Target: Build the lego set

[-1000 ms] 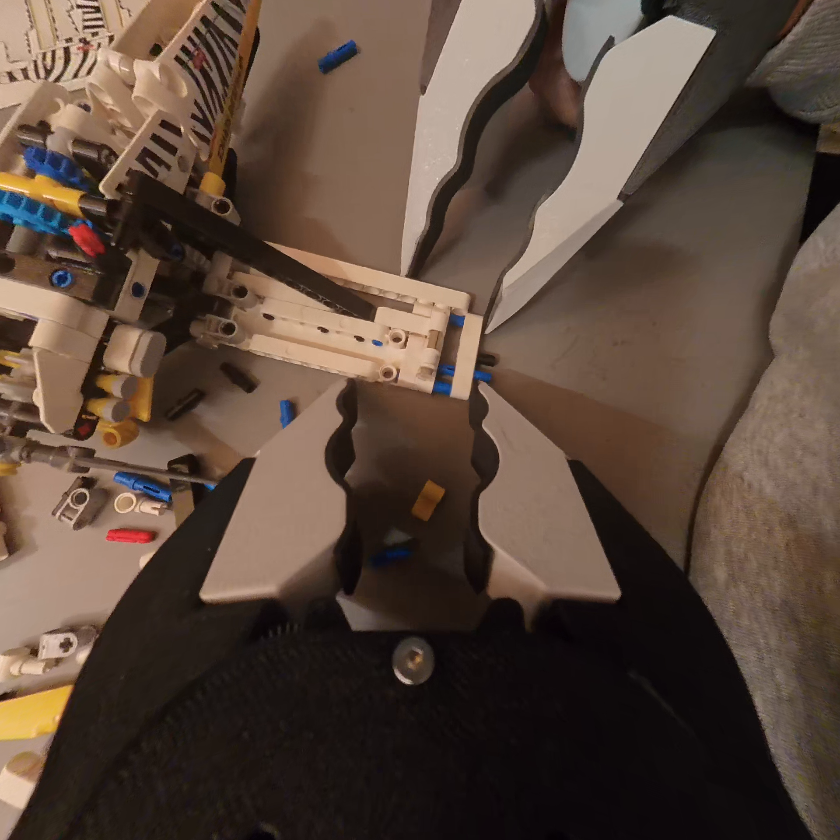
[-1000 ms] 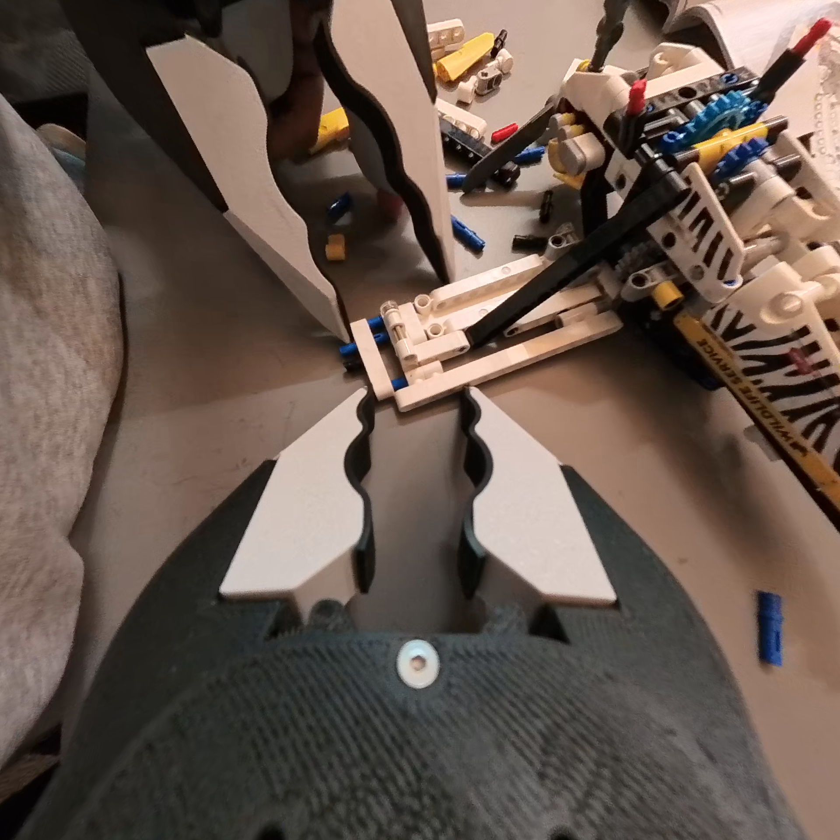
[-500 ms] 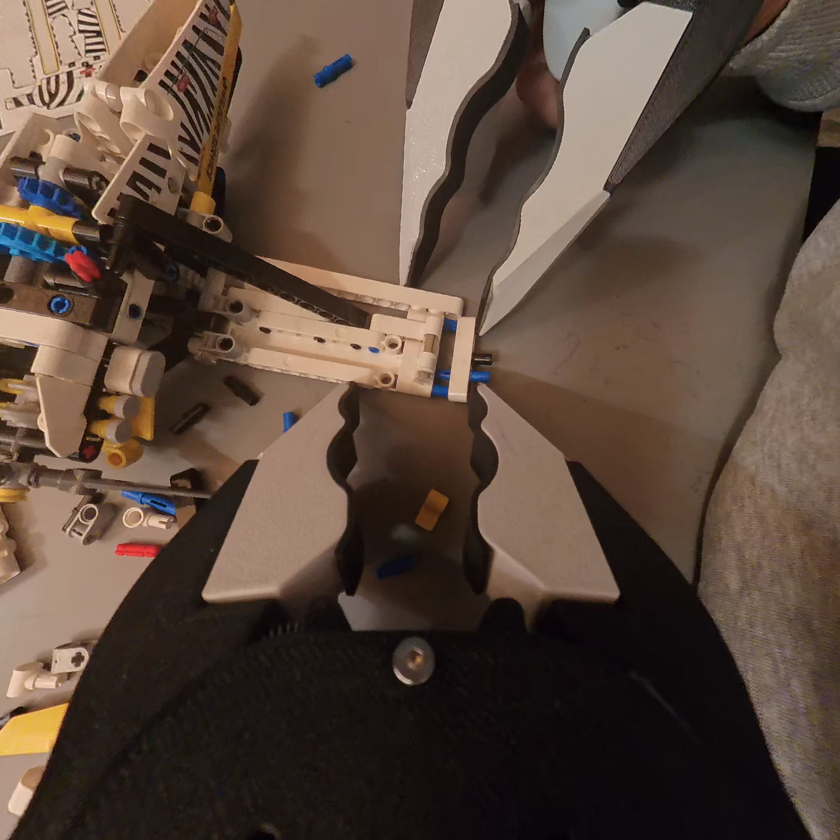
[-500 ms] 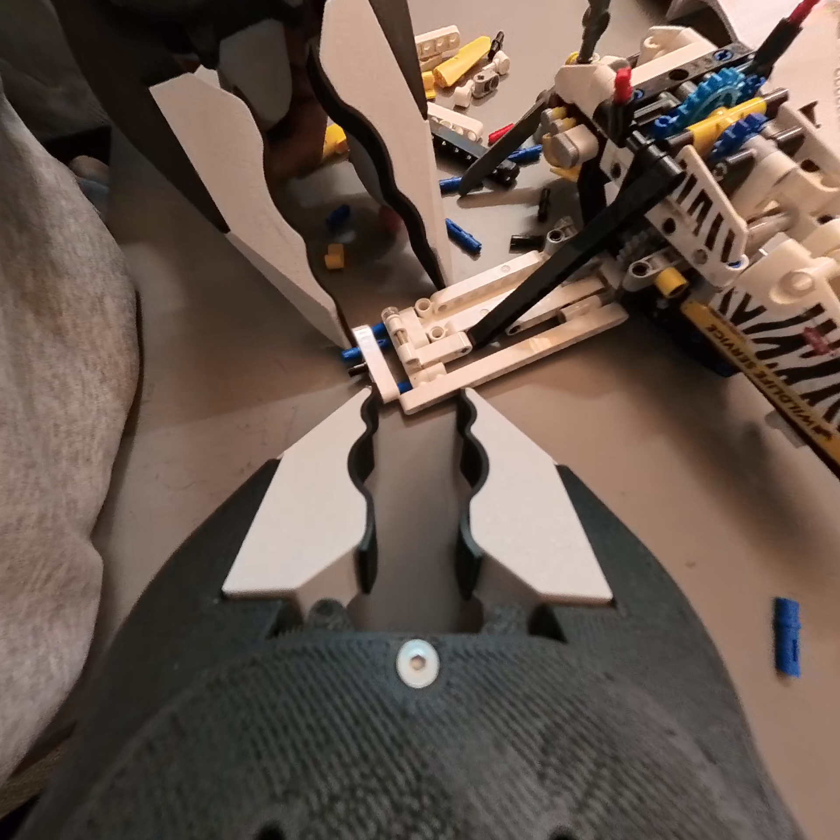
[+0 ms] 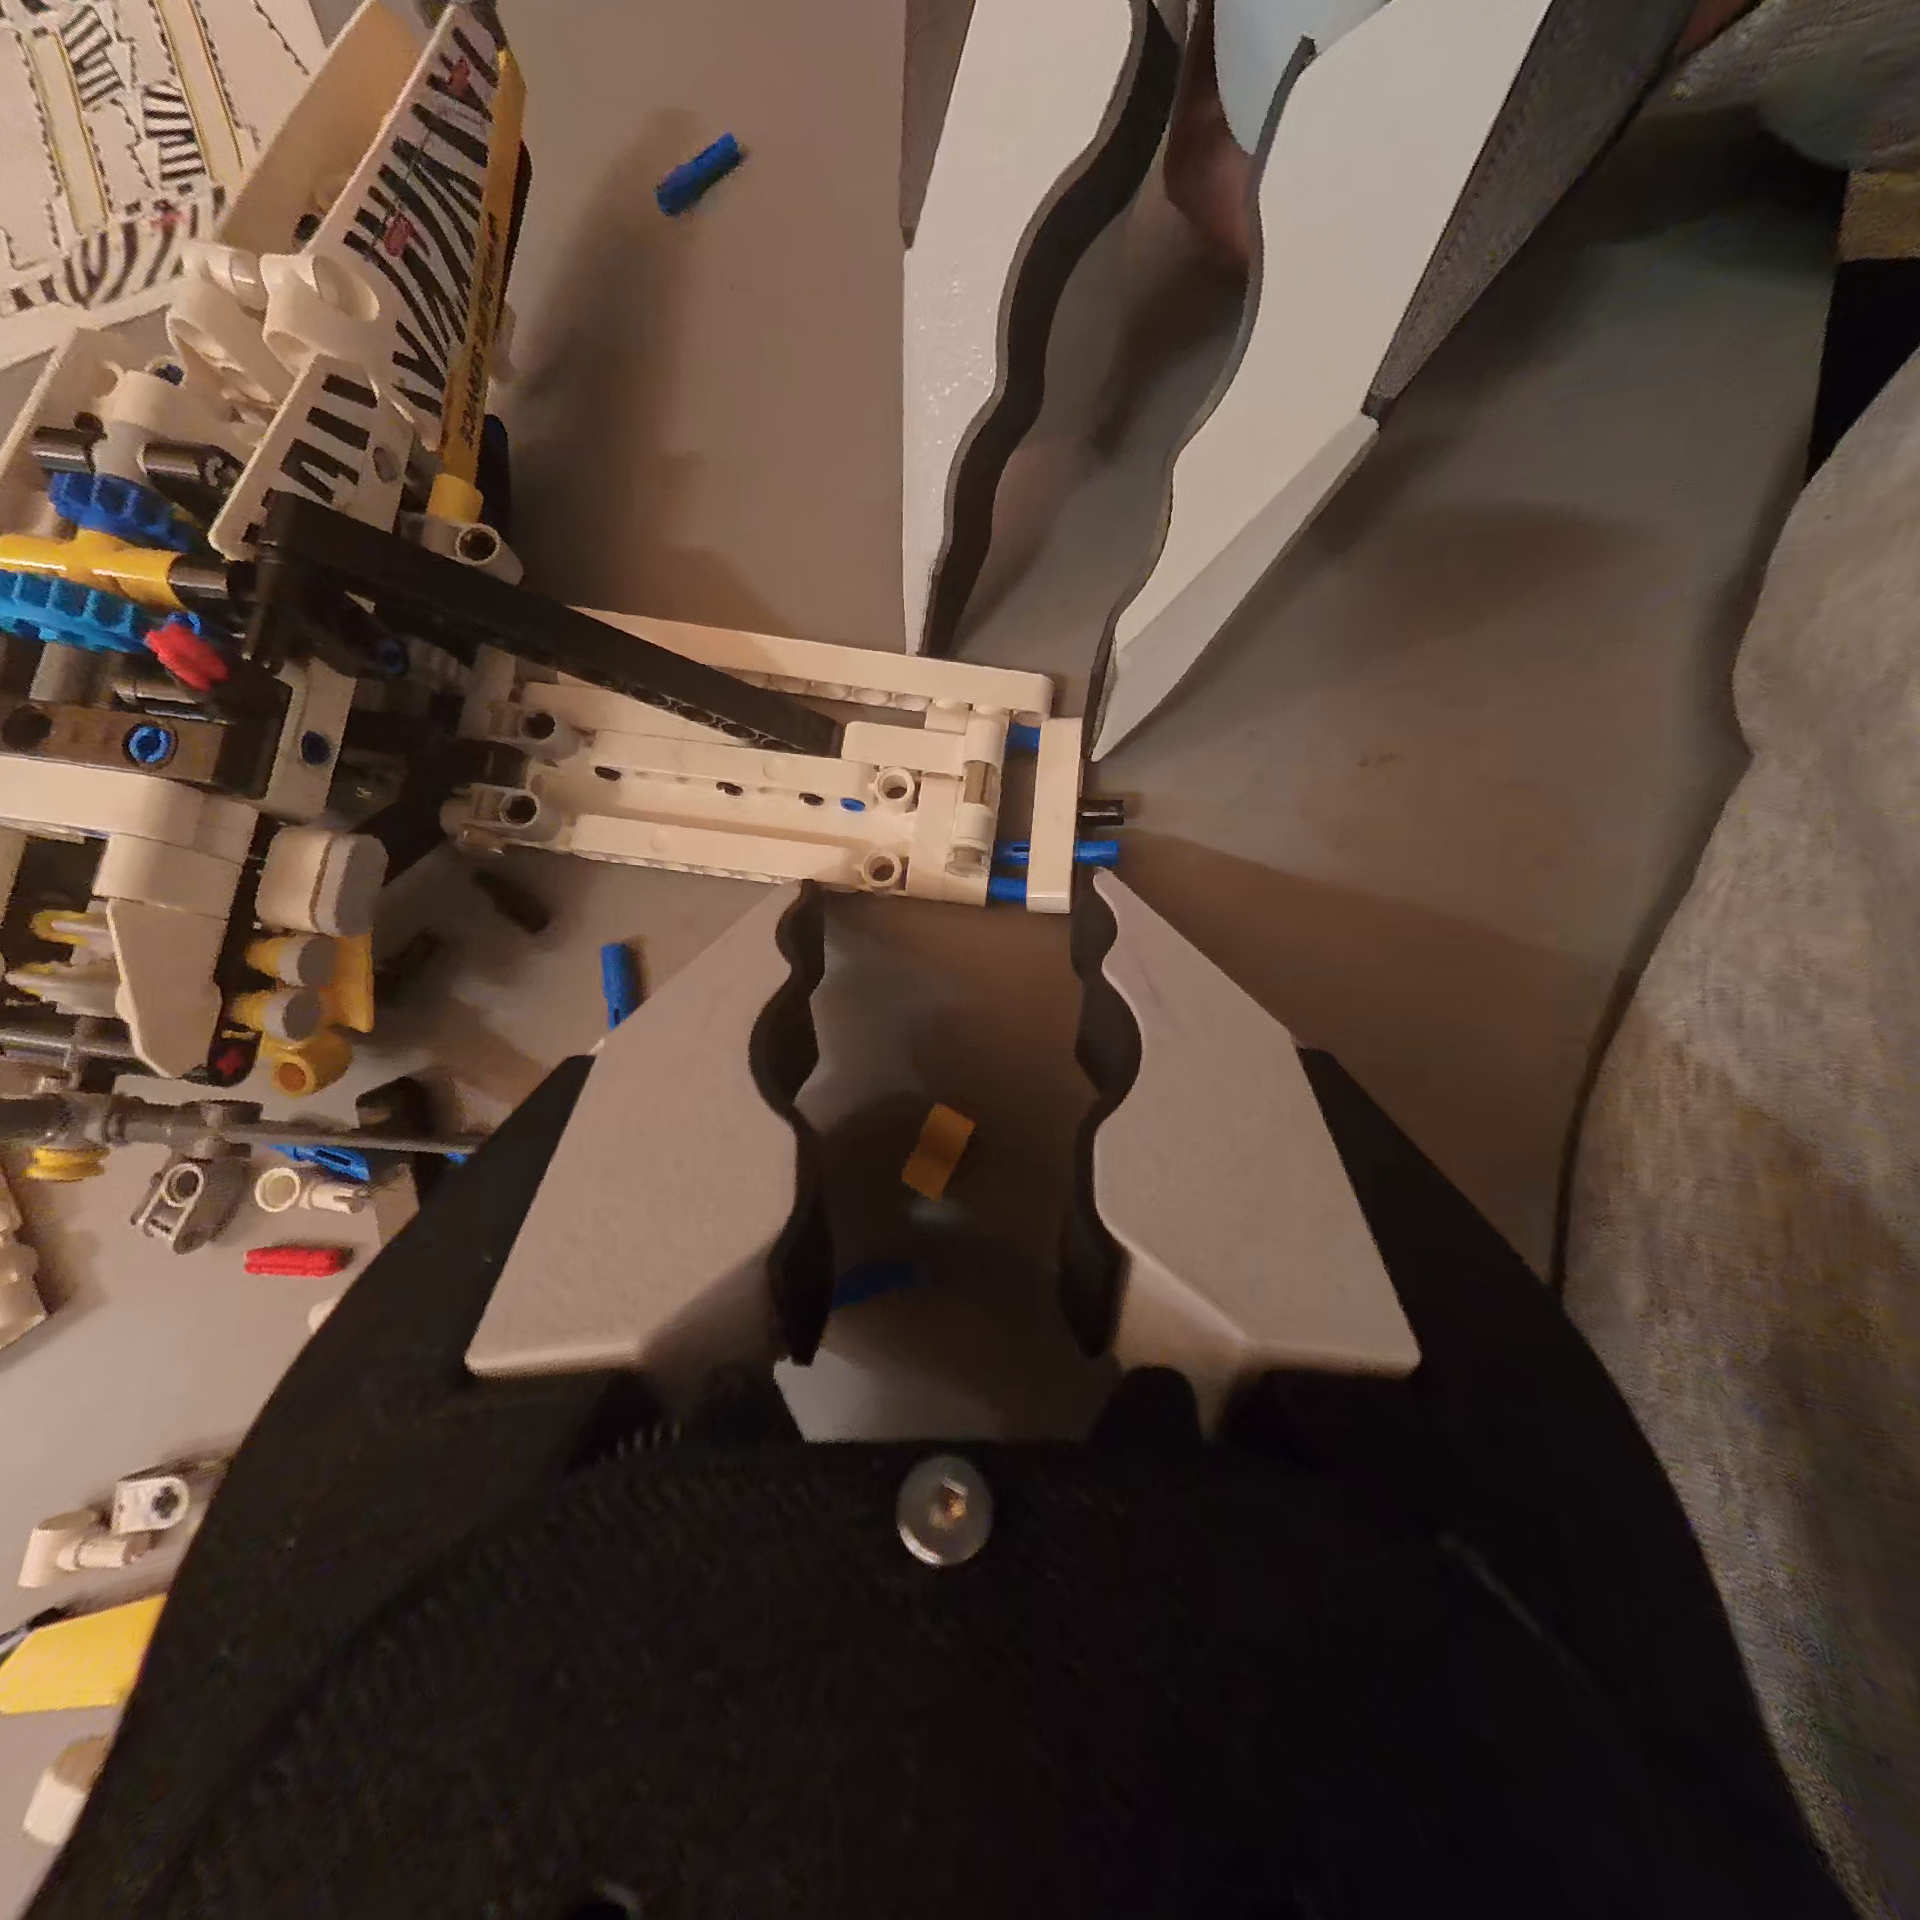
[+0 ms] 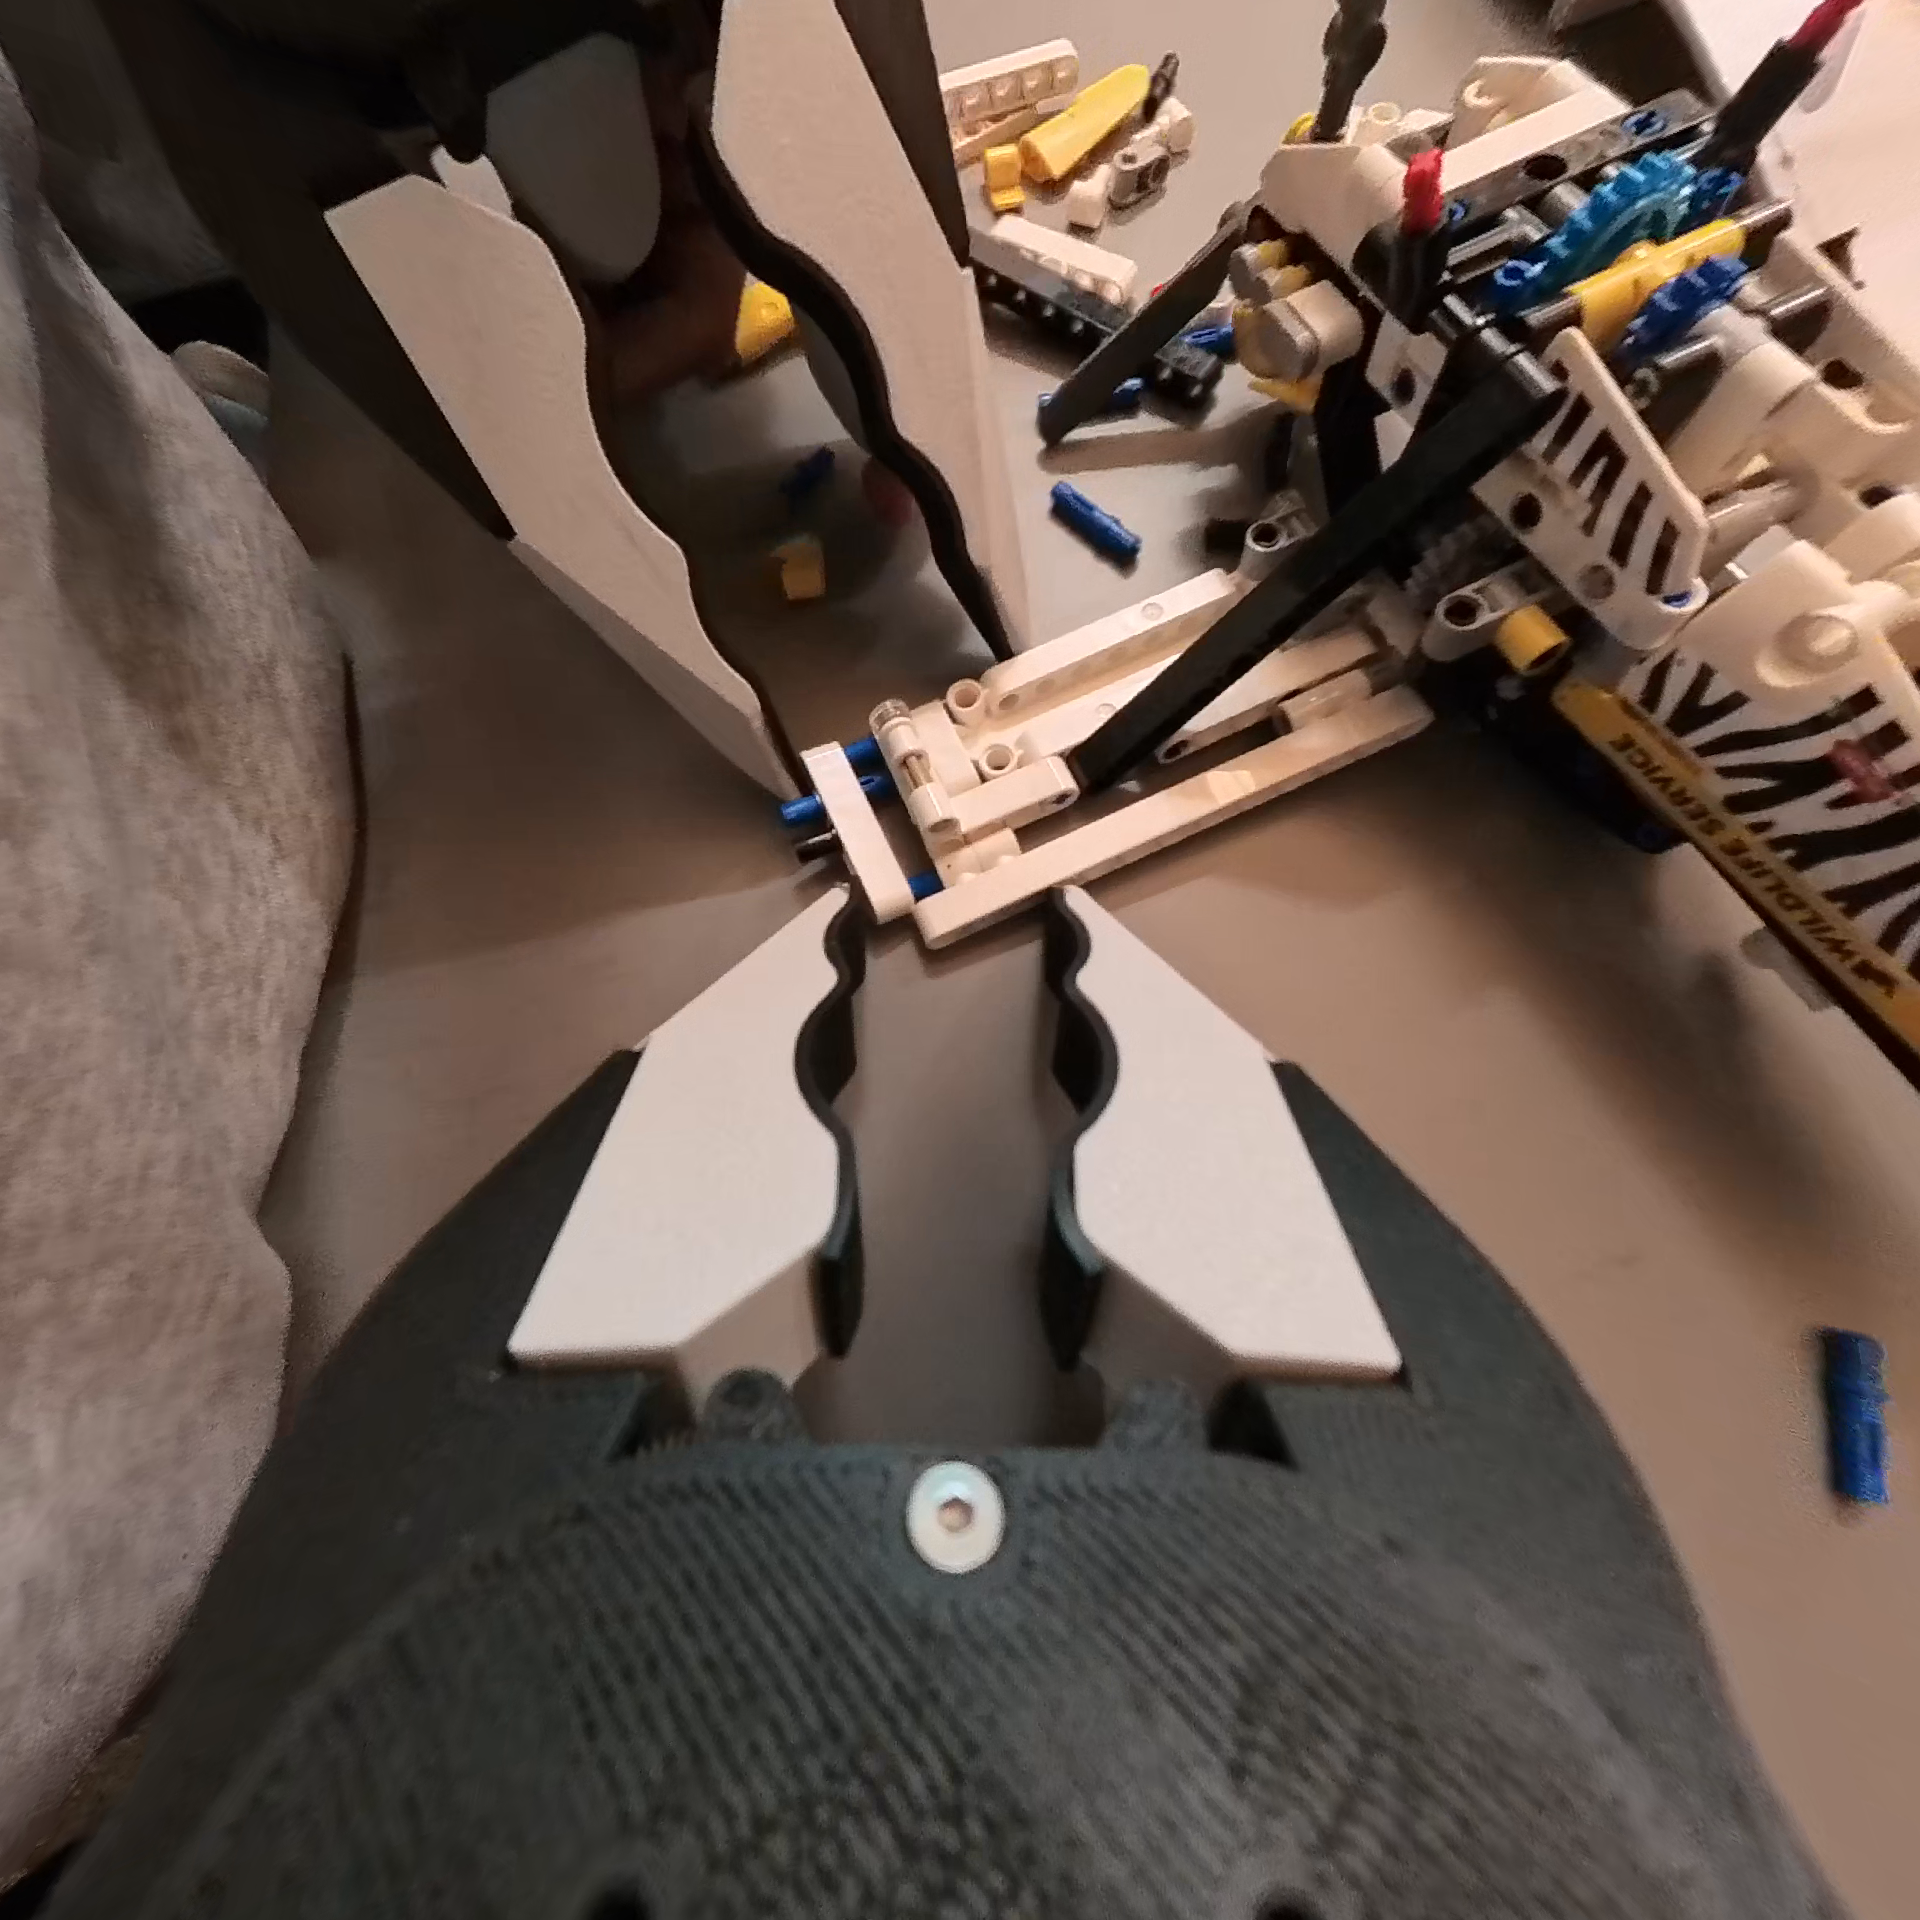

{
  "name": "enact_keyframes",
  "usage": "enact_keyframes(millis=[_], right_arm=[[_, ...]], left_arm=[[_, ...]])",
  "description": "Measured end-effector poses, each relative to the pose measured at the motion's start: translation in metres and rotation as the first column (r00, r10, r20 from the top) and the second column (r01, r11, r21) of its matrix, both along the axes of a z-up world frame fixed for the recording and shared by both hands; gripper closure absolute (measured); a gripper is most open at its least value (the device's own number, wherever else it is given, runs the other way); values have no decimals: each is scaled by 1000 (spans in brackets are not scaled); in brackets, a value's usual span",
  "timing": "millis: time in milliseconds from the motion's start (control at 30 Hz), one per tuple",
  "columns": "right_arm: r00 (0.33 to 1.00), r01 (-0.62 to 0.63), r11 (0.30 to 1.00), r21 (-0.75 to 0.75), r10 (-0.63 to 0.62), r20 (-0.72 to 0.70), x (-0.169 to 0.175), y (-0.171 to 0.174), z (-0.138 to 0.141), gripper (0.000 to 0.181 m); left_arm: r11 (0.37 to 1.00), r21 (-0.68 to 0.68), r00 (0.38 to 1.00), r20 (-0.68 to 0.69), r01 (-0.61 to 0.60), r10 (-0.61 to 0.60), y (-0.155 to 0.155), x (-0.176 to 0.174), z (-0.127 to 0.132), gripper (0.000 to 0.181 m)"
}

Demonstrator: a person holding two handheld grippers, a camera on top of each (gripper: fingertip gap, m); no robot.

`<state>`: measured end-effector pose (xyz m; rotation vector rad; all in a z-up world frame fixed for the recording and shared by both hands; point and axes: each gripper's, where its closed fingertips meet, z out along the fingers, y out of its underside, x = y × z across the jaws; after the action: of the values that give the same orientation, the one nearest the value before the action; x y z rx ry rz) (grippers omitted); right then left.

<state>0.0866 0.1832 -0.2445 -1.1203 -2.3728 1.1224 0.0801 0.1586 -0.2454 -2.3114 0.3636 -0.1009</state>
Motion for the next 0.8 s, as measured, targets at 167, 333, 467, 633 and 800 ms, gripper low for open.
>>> enact_keyframes(millis=[167, 333, 467, 633, 800], right_arm=[[1000, 11, 1000, 2, -11, 0, 3, 0, 0, 148], [1000, 10, 1000, 5, -10, 1, 1, 0, -1, 148], [1000, 4, 1000, 19, -4, 4, 1, 0, -1, 148], [1000, 7, 1000, 23, -7, 7, 1, 0, -1, 148], [1000, 14, 999, 38, -15, 14, 0, 0, -2, 148]], left_arm=[[1000, -8, 1000, 24, -1, 1, -1, 1, 0, 134], [1000, -10, 1000, 25, -1, 1, -1, 1, 0, 134], [1000, -7, 1000, 13, 7, -7, 0, 0, 0, 134], [1000, -7, 1000, 14, 7, -7, 0, 0, -1, 134], [1000, -7, 1000, 12, 8, -8, 1, -1, -1, 134]])
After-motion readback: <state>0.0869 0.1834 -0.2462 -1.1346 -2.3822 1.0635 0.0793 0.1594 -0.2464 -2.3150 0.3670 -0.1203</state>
